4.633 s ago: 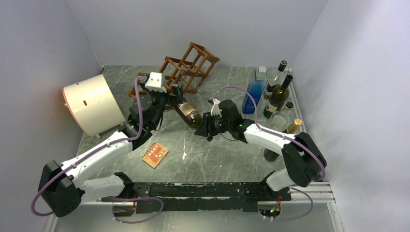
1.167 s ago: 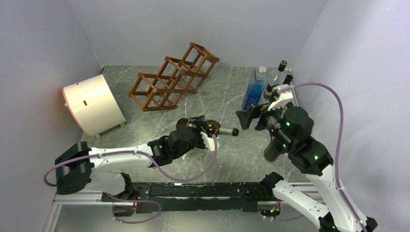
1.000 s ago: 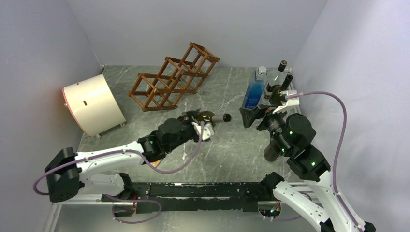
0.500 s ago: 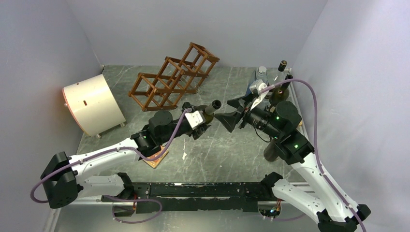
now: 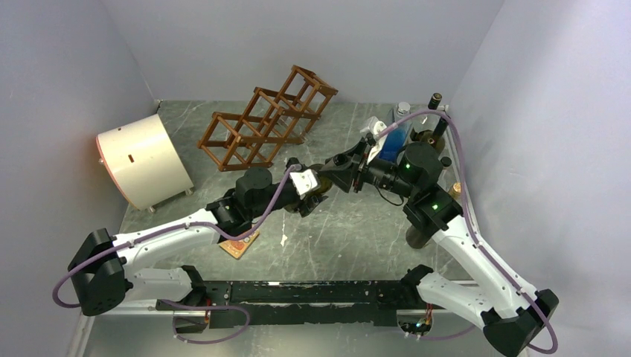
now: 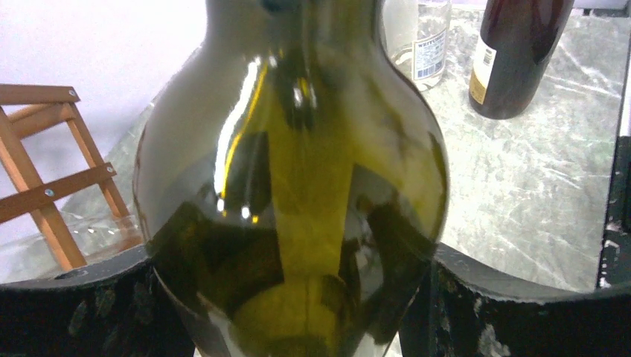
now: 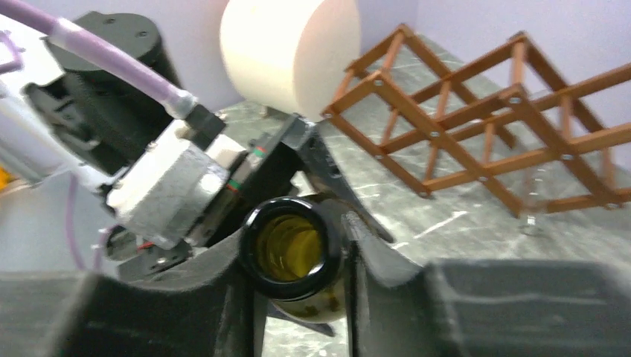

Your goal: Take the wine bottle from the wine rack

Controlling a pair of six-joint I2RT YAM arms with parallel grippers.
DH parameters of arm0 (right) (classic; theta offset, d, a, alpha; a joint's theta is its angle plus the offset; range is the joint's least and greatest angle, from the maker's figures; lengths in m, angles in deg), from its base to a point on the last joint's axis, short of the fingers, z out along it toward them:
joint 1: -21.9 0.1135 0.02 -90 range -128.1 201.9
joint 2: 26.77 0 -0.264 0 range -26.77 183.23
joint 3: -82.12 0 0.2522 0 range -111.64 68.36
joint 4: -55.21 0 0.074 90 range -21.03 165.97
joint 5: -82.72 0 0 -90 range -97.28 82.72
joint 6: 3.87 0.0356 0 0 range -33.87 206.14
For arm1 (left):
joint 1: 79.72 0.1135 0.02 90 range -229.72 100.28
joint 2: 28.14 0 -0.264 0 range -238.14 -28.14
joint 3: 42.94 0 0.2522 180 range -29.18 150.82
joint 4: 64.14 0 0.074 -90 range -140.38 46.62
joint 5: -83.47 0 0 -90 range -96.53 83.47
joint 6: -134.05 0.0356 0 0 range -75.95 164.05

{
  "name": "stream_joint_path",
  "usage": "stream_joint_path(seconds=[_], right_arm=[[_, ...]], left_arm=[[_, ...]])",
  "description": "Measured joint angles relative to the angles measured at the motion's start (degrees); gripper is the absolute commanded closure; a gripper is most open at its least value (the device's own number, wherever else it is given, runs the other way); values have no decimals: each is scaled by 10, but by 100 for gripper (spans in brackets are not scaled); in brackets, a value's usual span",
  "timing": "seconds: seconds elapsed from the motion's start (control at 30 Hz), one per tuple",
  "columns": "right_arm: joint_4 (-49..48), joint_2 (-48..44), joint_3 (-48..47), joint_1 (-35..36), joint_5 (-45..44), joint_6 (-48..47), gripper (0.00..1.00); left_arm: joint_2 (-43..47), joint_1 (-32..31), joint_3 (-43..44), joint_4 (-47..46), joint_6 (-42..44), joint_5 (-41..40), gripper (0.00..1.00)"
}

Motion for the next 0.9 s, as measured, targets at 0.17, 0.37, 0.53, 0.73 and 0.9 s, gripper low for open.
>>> stream_joint_path(seconds=[0.17, 0.37, 0.53, 0.73, 0.9], right_arm=[[-7, 3, 0, -3, -23, -23, 100], [6, -2, 0, -1, -49, -17, 100], [12, -9, 0, 0, -87, -8, 100], [32, -20, -1, 2, -118, -2, 100], [90, -21, -20, 3, -201, 2, 100]], left_arm=[[-5, 2, 7, 6, -16, 7, 57], [-14, 2, 20, 0, -24, -23, 0], [-14, 1, 20, -12, -35, -38, 2], [-14, 0, 24, -9, -23, -19, 7], [-12, 0, 43, 6, -6, 1, 7]])
